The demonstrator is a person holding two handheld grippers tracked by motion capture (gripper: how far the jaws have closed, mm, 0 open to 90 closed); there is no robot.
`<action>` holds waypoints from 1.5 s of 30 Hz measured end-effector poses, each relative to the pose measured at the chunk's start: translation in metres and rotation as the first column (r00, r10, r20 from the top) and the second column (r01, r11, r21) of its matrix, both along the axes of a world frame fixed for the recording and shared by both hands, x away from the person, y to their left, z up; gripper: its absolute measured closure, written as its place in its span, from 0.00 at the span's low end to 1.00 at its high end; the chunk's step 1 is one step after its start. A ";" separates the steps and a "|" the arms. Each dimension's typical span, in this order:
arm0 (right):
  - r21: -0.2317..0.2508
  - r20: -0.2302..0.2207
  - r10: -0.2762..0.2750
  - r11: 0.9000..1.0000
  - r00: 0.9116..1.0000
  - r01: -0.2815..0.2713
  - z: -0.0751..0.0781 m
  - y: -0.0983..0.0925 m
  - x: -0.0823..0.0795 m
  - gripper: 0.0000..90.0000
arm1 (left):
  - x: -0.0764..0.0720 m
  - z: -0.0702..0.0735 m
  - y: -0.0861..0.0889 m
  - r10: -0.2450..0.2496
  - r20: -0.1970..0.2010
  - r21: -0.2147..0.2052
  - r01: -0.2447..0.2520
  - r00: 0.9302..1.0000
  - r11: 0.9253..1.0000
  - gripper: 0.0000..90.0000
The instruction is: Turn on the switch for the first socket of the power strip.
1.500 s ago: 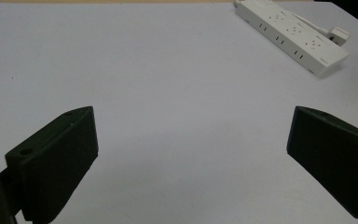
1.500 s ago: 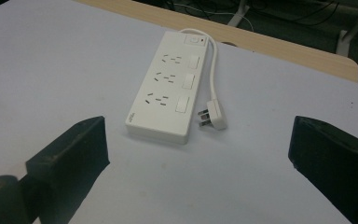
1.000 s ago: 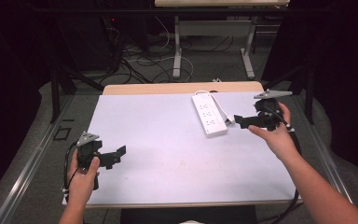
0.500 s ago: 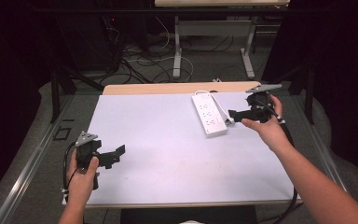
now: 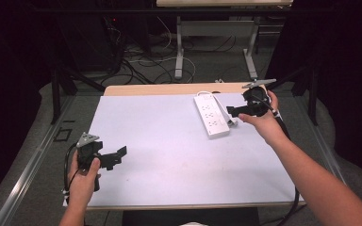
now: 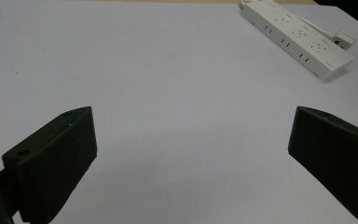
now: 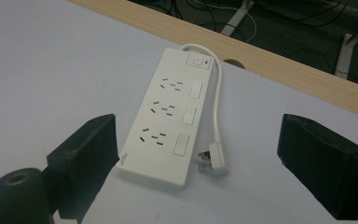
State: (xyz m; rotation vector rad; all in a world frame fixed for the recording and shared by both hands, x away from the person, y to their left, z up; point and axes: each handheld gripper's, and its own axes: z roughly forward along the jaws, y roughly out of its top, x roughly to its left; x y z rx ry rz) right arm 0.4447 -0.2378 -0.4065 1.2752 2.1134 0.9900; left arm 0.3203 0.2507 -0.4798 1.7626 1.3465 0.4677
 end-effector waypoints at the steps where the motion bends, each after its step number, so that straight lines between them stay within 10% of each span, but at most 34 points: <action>1: -0.003 0.002 0.003 1.000 1.000 -0.003 0.000 0.001 0.002 0.16 | 0.000 -0.001 0.000 0.001 -0.002 0.002 -0.001 1.000 1.000 0.01; 45: 0.008 -0.072 -0.031 0.999 0.997 0.032 -0.036 0.011 0.068 0.45 | 0.009 -0.005 -0.014 -0.033 -0.007 -0.001 0.033 0.999 0.999 0.01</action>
